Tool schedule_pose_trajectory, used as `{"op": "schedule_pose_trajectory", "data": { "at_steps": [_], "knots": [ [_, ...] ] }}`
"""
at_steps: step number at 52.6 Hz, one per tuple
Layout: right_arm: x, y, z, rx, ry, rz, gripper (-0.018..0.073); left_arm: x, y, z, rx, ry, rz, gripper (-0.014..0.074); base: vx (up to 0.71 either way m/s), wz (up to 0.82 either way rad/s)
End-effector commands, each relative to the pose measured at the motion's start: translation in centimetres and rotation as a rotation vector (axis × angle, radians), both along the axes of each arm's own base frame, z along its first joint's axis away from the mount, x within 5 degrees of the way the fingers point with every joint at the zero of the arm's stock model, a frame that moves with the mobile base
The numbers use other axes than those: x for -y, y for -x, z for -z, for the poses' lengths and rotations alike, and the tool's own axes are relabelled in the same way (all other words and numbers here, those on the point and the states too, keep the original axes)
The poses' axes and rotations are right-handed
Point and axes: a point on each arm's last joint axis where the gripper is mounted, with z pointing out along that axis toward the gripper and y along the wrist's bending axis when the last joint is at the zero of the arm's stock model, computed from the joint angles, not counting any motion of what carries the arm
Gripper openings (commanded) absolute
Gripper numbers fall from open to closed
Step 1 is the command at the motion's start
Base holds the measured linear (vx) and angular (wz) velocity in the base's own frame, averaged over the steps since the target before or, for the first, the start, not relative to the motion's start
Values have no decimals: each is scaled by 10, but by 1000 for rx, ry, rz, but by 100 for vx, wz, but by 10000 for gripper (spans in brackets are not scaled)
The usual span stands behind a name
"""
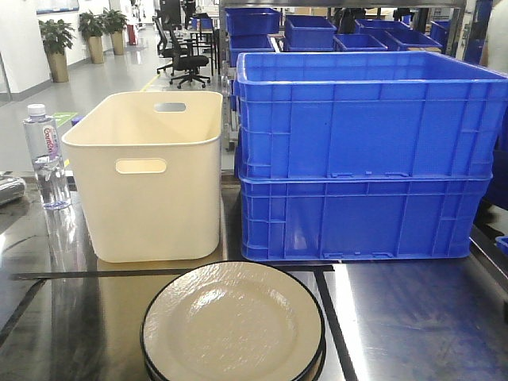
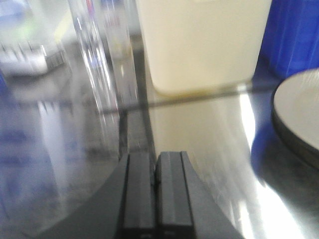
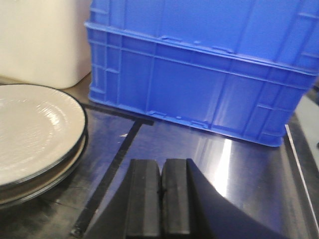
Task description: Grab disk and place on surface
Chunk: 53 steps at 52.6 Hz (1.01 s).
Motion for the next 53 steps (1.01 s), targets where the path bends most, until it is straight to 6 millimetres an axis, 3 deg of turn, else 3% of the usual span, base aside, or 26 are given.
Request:
{"op": "schedule_pose_trajectory", "data": {
  "at_steps": [1, 12, 53],
  "knots": [
    [7, 11, -3, 215, -57, 61, -9, 0, 17, -3, 158, -20, 5, -2, 0, 0],
    [15, 19, 7, 351, -147, 128, -9, 1, 24, 18, 151, -16, 7, -2, 0, 0],
    [15, 19, 6, 353, -161, 131, -9, 1, 23, 24, 138, -18, 6, -2, 0, 0]
  ]
}}
